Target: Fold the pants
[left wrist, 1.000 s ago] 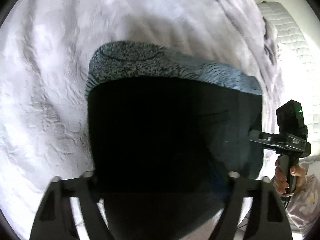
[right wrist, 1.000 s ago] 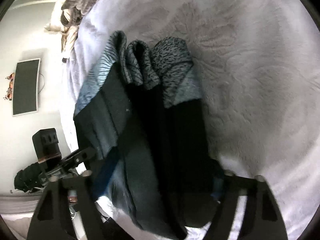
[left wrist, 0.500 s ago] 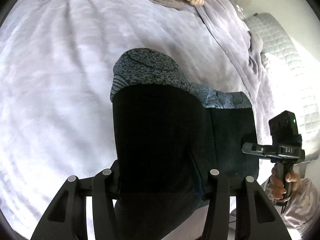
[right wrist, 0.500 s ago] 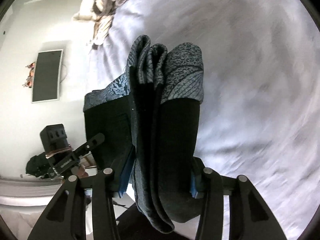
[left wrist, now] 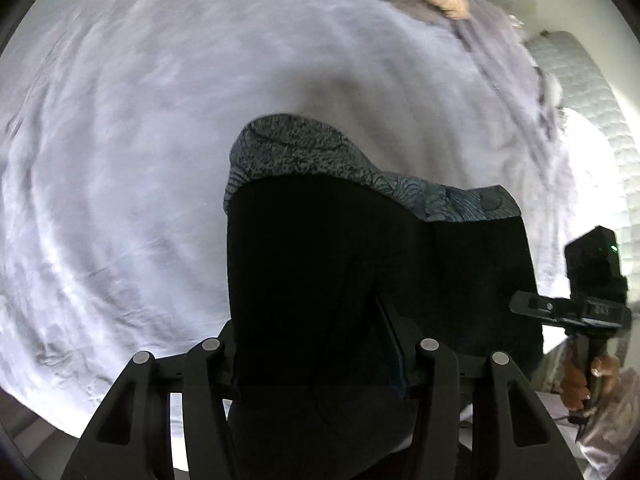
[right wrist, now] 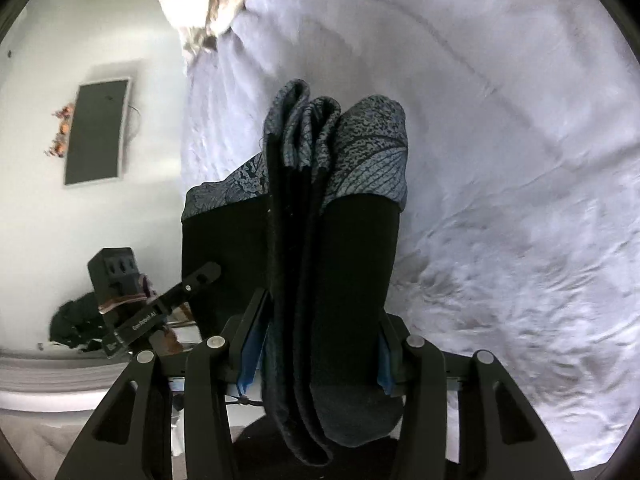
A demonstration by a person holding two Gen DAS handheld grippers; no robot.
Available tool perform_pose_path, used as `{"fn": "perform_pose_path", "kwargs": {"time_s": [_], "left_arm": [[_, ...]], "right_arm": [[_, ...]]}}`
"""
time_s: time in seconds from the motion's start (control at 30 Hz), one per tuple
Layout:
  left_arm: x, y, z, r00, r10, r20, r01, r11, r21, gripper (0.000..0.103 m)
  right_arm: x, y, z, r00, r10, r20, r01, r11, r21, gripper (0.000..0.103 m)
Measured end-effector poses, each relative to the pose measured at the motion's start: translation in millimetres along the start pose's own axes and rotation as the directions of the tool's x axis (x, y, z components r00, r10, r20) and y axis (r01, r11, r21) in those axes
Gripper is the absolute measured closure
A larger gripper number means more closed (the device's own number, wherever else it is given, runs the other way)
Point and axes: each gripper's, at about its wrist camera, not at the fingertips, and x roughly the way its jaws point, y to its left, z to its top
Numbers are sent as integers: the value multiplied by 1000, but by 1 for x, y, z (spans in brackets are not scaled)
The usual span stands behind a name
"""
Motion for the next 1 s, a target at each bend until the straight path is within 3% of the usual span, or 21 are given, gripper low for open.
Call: {"fn": "perform_pose_path", "kwargs": {"time_s": [0.1,0.17,0.33,0.57,0.8,1.0], "left_arm": [[21,34,-2,999,15,-29,-18,995,-100,41],[24,43,-2,1000,7,-5,-8,993,-119,35],[22,36,-1,999,50,9,-50,998,-25,32],[-2,23,-1,988,147,48,-150,987,55,32],[-25,10,-10,973,214,86,-223,969,104,32],[-32,-8,-28,965,247,90,-258,955,147,32]], "right_arm": [[30,-1,6,992,-127,-22,127,992,9,52],[39,-4,6,975,-222,-22,222,975,-8,42],[41,-1,12,935,-355,2,355,935,-12,26],[35,27,0,841,-537,65,541,836,-97,24],[20,45,-22,781,-612,124,624,771,-126,24],[7,57,-47,767,-622,155,639,762,-107,22]]}}
